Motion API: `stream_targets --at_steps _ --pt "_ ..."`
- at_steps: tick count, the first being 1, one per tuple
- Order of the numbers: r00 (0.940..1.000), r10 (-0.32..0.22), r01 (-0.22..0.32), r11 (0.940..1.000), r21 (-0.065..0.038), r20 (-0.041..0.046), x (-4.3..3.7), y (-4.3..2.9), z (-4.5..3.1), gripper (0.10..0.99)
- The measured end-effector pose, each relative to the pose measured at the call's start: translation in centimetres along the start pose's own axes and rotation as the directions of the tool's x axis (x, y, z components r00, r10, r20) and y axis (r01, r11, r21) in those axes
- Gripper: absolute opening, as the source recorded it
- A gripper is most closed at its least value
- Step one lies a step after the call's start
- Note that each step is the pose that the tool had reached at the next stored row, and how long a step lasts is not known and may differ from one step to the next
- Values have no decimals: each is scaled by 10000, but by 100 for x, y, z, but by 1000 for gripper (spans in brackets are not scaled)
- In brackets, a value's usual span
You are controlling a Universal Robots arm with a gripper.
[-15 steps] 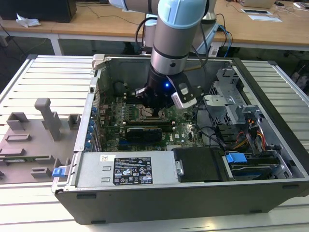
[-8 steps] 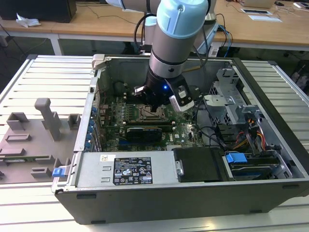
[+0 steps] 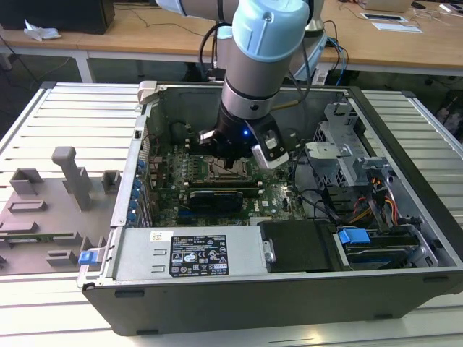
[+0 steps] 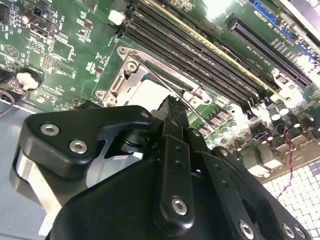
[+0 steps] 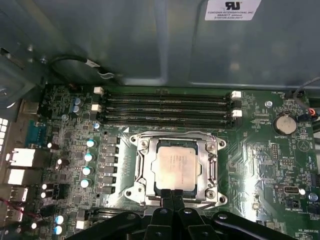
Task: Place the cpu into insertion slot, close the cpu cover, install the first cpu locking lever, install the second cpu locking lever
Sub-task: 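Install the second cpu locking lever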
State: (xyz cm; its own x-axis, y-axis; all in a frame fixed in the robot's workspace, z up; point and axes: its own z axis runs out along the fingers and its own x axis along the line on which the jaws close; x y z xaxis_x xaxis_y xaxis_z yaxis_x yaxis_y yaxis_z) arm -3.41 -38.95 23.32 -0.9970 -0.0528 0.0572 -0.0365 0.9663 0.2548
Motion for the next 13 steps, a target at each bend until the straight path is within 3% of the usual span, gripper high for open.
stream_targets --at_steps 6,10,13 --pt "10000 13 -13 10000 -4 -51 -150 -9 4 106" --pt "10000 13 -13 10000 -4 -52 -155 -23 8 106" --pt "10000 14 -14 10000 -4 -53 -147 -73 3 106"
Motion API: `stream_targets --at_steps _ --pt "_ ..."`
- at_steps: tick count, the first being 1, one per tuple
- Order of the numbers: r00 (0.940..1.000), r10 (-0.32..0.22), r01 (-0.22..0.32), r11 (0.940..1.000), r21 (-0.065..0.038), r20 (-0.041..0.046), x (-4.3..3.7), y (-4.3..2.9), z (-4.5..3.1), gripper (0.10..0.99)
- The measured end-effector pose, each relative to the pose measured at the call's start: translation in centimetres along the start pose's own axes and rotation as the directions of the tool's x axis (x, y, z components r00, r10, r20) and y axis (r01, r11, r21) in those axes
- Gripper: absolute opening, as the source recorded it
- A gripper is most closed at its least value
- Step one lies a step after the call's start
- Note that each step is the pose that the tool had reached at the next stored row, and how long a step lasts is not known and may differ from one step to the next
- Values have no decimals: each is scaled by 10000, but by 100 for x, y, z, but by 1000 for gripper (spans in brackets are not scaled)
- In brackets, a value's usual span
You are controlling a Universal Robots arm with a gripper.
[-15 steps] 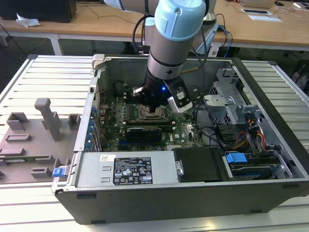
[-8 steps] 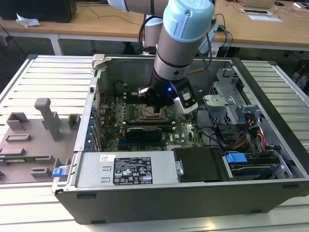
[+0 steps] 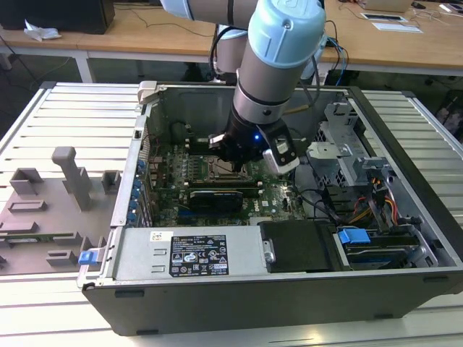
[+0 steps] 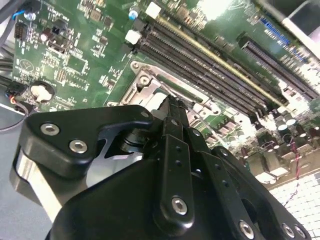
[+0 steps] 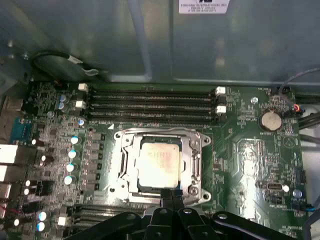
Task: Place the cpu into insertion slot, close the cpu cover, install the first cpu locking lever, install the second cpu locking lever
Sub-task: 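Install the second cpu locking lever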
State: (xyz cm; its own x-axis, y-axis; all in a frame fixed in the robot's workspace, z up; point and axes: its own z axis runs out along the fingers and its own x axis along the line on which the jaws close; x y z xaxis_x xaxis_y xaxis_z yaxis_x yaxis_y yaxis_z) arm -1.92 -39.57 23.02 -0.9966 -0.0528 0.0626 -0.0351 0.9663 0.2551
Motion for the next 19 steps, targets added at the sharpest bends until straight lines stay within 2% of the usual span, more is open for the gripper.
stream_targets --at_steps 1,4,7,8,9,10,11,19 --pt "10000 0 0 10000 -5 2 11 -36 -3 106" --pt "10000 -2 2 10000 -34 1 49 -83 -2 106" --pt "10000 -7 7 10000 -72 3 113 -89 13 106" --pt "10000 -7 7 9999 -103 4 224 -99 58 106" --pt "10000 -8 8 9999 -104 3 272 -127 114 106" --pt "10000 -20 21 9999 -121 2 374 -141 179 106" --pt "10000 -29 29 9999 -126 0 412 -143 197 106" --pt "9999 -166 166 9998 -118 -37 538 -145 266 106"
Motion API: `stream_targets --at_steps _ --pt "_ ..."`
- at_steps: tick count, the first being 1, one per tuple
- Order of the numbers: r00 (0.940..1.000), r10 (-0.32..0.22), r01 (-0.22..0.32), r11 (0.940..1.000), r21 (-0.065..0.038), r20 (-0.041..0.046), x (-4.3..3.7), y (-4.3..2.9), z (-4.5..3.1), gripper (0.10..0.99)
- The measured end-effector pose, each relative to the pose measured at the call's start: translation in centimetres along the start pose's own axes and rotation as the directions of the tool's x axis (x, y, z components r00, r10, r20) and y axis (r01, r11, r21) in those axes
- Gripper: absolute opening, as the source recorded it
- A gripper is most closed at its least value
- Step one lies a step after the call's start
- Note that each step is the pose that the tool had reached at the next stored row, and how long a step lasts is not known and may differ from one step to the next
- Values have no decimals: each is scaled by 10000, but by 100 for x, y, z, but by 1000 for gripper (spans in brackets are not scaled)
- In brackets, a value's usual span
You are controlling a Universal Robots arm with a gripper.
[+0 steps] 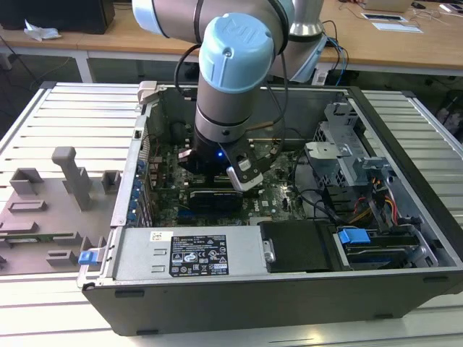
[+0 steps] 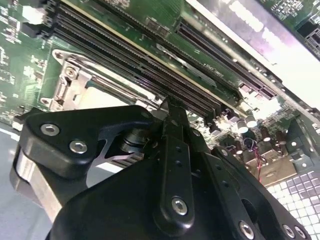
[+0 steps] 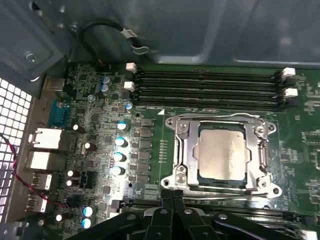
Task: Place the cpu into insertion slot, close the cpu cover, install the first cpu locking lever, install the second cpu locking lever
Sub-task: 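Install the second cpu locking lever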
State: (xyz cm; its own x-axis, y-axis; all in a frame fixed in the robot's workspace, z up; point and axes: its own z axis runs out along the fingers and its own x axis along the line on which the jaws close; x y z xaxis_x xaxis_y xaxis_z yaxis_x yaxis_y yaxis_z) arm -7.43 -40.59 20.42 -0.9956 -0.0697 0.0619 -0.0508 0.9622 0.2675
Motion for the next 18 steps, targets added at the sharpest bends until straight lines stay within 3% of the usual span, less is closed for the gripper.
stream_targets --at_steps 13,18 --pt "9997 -231 231 9997 16 -65 47 107 131 106" --pt "9995 -317 317 9995 20 -85 56 88 127 106"
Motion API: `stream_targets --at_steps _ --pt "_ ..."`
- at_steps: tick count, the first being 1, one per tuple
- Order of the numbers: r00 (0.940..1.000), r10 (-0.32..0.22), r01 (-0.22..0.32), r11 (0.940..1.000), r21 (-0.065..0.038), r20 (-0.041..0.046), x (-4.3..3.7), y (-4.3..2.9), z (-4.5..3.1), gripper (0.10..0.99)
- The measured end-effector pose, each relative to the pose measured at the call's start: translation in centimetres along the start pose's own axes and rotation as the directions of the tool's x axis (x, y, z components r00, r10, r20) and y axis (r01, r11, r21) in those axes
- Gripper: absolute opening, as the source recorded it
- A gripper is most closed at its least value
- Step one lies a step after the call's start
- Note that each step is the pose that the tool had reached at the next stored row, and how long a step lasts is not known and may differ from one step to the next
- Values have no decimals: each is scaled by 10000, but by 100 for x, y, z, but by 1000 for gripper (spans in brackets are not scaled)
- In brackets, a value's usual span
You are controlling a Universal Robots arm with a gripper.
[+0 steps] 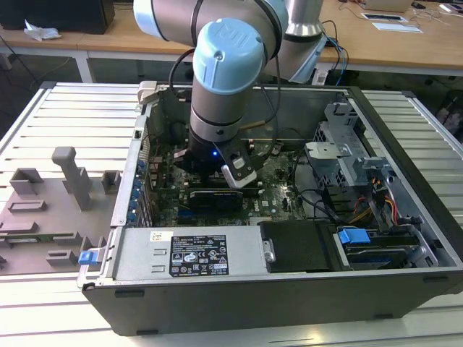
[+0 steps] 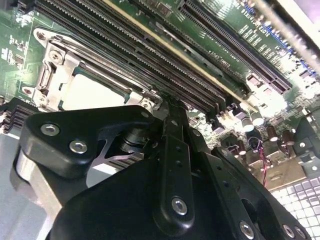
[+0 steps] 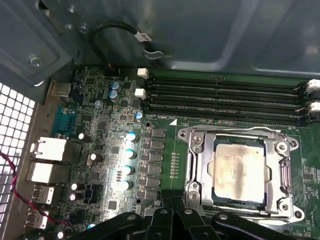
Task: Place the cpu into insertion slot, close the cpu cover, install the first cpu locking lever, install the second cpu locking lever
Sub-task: 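Install the second cpu locking lever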
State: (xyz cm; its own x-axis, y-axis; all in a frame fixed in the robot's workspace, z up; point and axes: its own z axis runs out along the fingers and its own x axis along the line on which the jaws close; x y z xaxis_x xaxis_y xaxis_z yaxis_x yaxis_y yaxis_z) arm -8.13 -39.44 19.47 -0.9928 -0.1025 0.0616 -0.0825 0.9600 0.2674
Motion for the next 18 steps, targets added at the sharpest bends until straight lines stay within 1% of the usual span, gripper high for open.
stream_targets --at_steps 2,4,6,8,10,11,13,14,15,16,17,18 --pt "10000 -22 22 10000 -7 8 8 -23 -4 106" --pt "10000 -27 27 10000 3 14 12 -28 -15 106" --pt "10000 -33 33 10000 14 14 14 -23 -44 106" --pt "10000 -36 36 10000 3 14 17 -6 -97 106" --pt "10000 -33 33 10000 4 0 -16 1 -98 106" --pt "10000 -25 25 10000 2 -20 -43 6 -99 106" --pt "9999 1 -1 10000 -11 -126 -172 25 -101 106" --pt "9999 13 -14 10000 -15 -163 -212 30 -101 106" --pt "9997 32 -33 10000 -20 -237 -288 38 -103 106" --pt "9995 58 -57 10000 19 -312 -384 57 -104 106" --pt "9994 76 -71 9999 151 -334 -414 76 -102 106" --pt "9994 95 -84 9995 295 -344 -419 89 -109 106"
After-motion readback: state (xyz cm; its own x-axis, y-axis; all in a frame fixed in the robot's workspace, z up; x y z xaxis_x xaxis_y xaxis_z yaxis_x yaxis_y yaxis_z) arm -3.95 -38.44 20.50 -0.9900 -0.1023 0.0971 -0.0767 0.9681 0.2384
